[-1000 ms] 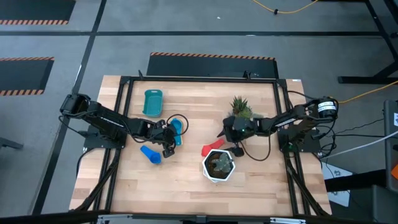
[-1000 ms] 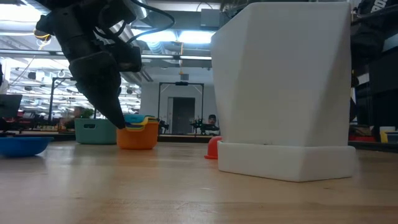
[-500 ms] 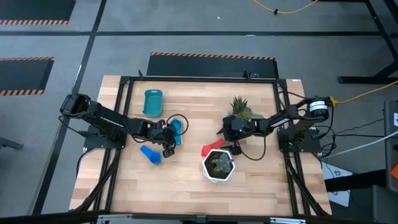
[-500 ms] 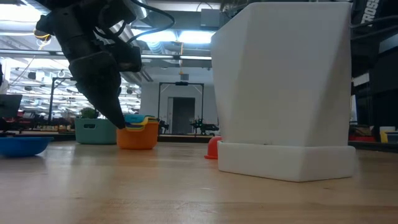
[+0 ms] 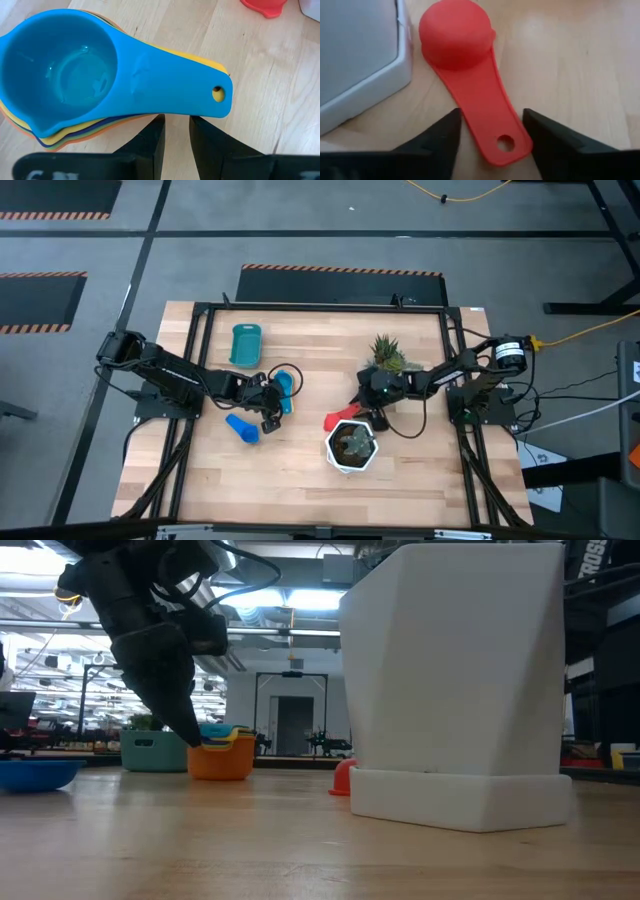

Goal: Nest measuring cups in basket
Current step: Stack the red measuring cup into the light blue measuring cup

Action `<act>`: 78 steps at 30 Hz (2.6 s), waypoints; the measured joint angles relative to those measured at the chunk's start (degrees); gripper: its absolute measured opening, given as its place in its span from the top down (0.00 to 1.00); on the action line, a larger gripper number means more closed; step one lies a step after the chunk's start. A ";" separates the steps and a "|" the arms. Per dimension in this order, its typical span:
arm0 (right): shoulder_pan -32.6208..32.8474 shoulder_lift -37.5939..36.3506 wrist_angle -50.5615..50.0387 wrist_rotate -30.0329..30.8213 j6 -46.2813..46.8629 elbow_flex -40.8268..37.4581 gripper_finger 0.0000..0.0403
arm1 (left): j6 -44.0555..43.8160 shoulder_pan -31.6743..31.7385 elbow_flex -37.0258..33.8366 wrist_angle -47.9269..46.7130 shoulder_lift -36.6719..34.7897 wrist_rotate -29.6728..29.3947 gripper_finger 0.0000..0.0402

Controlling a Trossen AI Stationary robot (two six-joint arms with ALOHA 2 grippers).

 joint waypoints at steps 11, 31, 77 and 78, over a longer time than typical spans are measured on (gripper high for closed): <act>-0.03 0.01 -0.30 -0.64 1.07 -0.13 0.66 | 0.00 0.00 0.00 0.00 0.00 0.00 0.80; -0.05 -3.39 6.64 5.50 5.91 -0.42 0.65 | 0.00 0.00 0.00 0.00 0.00 0.00 0.80; -12.70 -11.61 18.40 -15.82 33.78 12.87 0.65 | 6.41 -1.85 8.04 4.02 -2.91 24.10 0.80; -13.16 -11.61 18.49 -17.06 35.77 13.46 0.65 | 9.18 -2.09 9.15 5.24 -2.99 22.18 0.80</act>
